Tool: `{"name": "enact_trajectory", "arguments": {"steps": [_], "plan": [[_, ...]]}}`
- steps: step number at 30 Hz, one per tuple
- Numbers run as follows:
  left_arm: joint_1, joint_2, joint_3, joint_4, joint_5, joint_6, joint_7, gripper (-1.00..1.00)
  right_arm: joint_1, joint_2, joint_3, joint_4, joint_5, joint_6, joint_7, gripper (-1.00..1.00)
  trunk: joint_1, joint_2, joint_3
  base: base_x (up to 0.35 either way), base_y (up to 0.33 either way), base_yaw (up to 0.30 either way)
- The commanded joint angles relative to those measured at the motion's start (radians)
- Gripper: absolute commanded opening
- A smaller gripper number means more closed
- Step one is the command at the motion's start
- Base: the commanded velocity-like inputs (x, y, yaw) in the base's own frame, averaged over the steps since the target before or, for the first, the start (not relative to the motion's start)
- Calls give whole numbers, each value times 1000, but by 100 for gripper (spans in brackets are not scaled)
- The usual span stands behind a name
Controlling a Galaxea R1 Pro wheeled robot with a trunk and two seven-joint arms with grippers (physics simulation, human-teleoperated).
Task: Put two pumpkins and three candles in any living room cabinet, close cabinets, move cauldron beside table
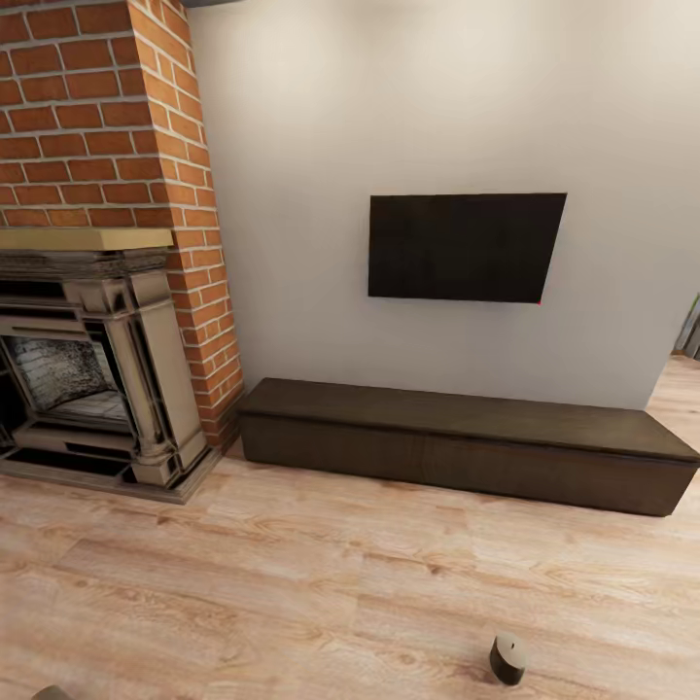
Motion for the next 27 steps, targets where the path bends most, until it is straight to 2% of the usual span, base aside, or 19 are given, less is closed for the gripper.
{"name": "enact_trajectory", "arguments": {"steps": [1, 7, 15, 22, 27], "plan": [[-3, 6, 2, -6, -1, -6, -6, 100, -6, 1, -1, -6, -1, -6, 4, 100, 0, 0, -1, 0, 0, 0], [-3, 0, -6, -26, -3, -24, -9, 100, -9, 2, -1, -5, -2, -21, 3, 100, 0, 0, -1, 0, -74, 0], [-3, -6, -9, -34, -8, -67, -9, 100, -9, 4, 0, -3, 2, -63, 3, 100, 0, 0, -1, 0, -260, 0], [-3, -6, -9, -34, -9, -68, -9, 100, -9, 3, 0, -3, 2, -58, 3, 100, 0, 0, -1, 0, -273, -7], [-3, -6, -9, -34, -9, -69, -9, 100, -9, 3, 0, -3, 2, -59, 3, 100, 0, 0, -1, 0, -273, -196]]}}
